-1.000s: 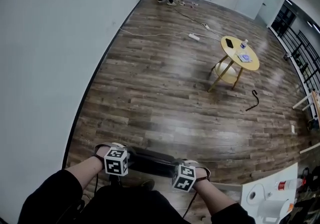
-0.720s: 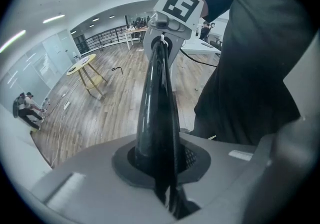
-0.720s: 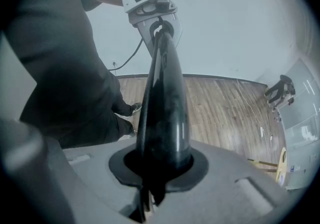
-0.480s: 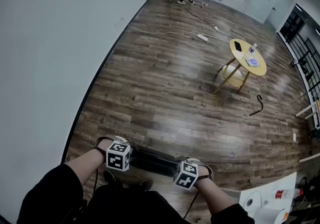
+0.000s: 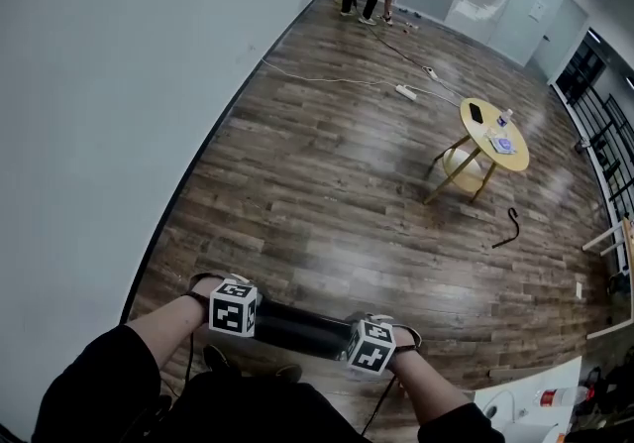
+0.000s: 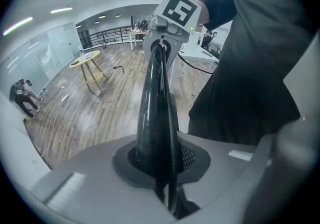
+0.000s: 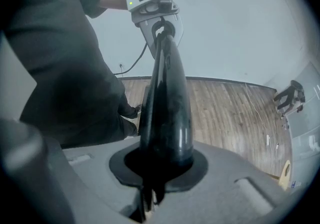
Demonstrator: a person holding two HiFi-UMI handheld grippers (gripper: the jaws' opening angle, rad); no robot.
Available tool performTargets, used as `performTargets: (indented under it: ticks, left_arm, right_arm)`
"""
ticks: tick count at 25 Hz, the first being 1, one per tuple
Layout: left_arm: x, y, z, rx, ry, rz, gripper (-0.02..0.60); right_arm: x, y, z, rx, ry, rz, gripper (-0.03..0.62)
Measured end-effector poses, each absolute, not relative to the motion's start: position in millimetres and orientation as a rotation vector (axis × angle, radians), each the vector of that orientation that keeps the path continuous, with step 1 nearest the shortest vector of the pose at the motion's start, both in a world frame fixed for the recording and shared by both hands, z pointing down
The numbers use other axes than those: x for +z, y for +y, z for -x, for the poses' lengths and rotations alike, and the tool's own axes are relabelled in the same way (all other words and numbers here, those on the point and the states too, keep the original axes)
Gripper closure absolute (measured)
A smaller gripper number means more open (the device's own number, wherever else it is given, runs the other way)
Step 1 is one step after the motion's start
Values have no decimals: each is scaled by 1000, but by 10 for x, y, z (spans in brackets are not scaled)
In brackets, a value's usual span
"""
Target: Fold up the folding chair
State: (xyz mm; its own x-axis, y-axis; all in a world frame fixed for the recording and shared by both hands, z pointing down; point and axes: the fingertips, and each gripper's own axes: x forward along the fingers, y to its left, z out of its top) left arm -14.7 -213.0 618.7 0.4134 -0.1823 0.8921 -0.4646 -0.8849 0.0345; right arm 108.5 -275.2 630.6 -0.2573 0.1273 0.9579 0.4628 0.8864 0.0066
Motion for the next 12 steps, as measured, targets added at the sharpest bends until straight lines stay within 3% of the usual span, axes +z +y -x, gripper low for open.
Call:
performTargets:
  ticks: [12]
  left_arm:
    - [6189,-1321,799,1381,-699,-2283,535]
  right_arm:
    - [6284,-2138,-323,-433,-1757,617,548]
